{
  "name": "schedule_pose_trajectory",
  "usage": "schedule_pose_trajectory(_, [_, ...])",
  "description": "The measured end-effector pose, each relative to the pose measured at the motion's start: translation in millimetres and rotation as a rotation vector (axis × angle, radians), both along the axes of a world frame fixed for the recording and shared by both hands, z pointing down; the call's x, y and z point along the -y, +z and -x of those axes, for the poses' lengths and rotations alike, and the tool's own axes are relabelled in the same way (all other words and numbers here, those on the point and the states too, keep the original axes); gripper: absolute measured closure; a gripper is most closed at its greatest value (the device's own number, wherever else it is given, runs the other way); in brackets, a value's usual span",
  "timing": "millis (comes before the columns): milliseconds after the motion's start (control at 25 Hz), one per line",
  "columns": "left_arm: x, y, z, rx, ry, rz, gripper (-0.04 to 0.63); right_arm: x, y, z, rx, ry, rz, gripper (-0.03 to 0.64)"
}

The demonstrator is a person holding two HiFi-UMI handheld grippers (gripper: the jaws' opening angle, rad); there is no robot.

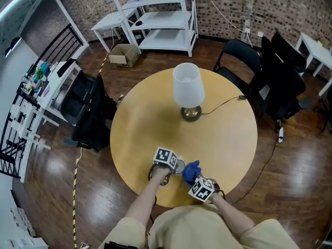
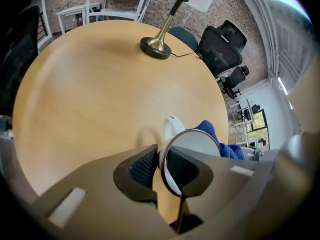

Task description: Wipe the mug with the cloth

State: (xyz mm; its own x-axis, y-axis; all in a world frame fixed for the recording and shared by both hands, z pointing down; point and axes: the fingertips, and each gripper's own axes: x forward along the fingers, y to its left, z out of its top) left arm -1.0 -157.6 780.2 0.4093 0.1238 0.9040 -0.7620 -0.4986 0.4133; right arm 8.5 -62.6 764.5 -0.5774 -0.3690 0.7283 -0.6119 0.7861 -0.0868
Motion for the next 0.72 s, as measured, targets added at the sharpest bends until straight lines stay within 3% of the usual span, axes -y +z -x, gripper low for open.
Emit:
schedule_pose_trajectory(400, [-7, 2, 3, 0.021, -0.119, 0.058, 0.554, -12, 4, 14, -0.016, -0.023, 0.06, 0.549])
schedule_pose_trajectory(720, [-15, 6, 9, 0.017, -0.281, 0.099, 0.566, -13, 10, 23, -0.041, -0.039, 0.083, 0.548])
